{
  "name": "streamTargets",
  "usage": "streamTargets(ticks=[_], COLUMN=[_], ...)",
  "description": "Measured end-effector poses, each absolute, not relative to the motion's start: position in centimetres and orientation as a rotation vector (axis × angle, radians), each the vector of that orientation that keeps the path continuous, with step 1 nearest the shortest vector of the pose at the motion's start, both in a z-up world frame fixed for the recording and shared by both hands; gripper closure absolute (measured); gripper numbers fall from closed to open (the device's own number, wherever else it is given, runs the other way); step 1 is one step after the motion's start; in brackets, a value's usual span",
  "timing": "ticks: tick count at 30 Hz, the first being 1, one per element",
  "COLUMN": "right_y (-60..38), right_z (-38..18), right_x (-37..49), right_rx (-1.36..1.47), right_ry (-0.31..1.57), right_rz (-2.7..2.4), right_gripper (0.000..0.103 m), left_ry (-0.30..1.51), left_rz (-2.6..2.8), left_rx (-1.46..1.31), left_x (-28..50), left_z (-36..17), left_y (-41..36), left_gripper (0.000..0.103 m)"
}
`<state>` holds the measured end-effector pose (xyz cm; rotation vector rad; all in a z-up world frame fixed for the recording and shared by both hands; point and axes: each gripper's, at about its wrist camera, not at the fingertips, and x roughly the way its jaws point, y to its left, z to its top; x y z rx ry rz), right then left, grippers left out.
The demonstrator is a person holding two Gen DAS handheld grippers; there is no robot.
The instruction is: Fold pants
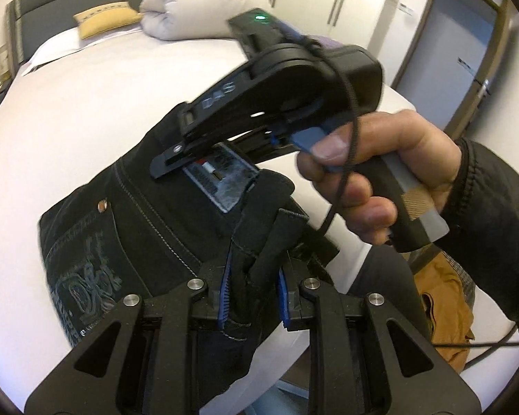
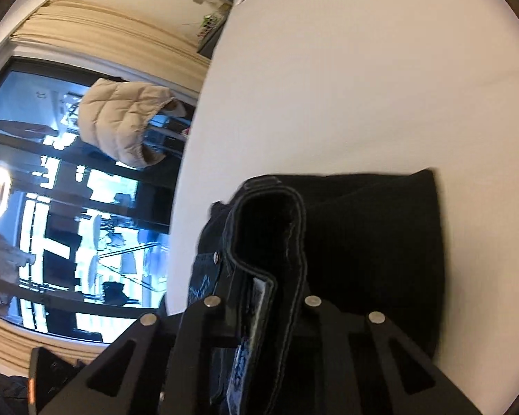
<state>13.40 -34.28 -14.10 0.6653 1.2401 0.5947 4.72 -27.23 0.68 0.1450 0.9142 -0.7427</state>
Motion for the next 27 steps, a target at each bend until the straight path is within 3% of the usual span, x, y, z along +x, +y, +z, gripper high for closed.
streamTargets(ticks=[9, 11, 14, 17, 19, 23, 27], right_y=[-38.1, -38.4, -39.2, -41.1, -43.1, -44.7, -40.3], right_z=[-17.5, -18.5, -19.6, -18.3, -16.9, -12.9, -10.4], right_x=[13.5, 13.3, 13.1, 12.4, 11.7, 9.7, 7.9], right_rx=[0.683, 0.702, 0.794, 0.82, 0.808, 0.771, 0.656], right_ry=[1.296, 1.299, 1.291, 1.223, 1.167, 1.082, 1.082], right_rz=[0.579, 0.579, 0.579, 0.523, 0.435, 0.41, 0.532], right_gripper=[0.086, 0.082, 0.079, 0.065, 0.061, 0.064, 0.084], left_ry=[0.973, 1.002, 1.036, 1.045, 1.066, 0.995, 0.997], left_rz=[-0.76, -0.76, -0.76, -0.803, -0.86, -0.831, -0.69], left_rx=[0.213, 0.237, 0.25, 0.195, 0.095, -0.01, -0.088], left_x=[4.9, 5.0, 4.8, 4.1, 3.4, 3.1, 6.2], left_z=[-2.5, -3.7, -5.2, -4.7, -3.3, -0.5, -1.6], left_y=[-32.1, -32.9, -33.5, -32.8, -31.2, -26.6, -22.5], left_gripper=[0.083, 0.083, 0.076, 0.062, 0.062, 0.051, 0.051])
